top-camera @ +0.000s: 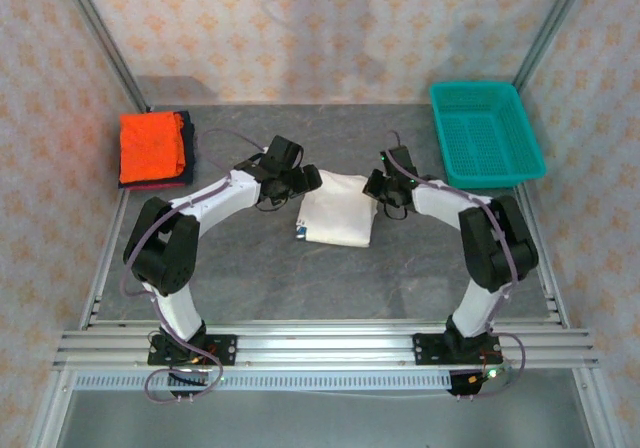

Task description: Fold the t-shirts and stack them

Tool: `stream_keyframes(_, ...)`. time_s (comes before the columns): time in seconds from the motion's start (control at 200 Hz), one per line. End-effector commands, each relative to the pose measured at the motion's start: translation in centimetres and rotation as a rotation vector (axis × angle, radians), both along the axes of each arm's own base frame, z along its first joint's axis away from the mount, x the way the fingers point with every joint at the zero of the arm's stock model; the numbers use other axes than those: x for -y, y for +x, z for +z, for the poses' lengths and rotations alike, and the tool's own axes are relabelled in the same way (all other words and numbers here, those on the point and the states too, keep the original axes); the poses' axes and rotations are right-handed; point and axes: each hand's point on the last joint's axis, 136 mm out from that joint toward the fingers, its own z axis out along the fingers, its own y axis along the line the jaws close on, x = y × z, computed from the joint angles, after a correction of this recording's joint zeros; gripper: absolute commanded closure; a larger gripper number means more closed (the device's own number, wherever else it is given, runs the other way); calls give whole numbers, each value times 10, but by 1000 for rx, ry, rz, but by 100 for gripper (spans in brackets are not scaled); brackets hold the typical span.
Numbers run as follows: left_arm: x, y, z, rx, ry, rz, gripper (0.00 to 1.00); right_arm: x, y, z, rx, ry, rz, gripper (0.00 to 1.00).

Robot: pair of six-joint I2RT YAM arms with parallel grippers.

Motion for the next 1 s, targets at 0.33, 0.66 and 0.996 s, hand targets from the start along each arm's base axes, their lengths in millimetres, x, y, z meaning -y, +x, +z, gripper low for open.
stream_keyframes(0.33,-5,4,5,16,9,13,14,24,-17,-55,-90,5,-249,100)
stream_keyframes(0.66,-54,2,16,49,50,101,0,-31,18,-46,-65,39,-75,90)
stream_keyframes(0.996,-126,10,28,50,151,179,0,-44,23,11,104,10,-10,48)
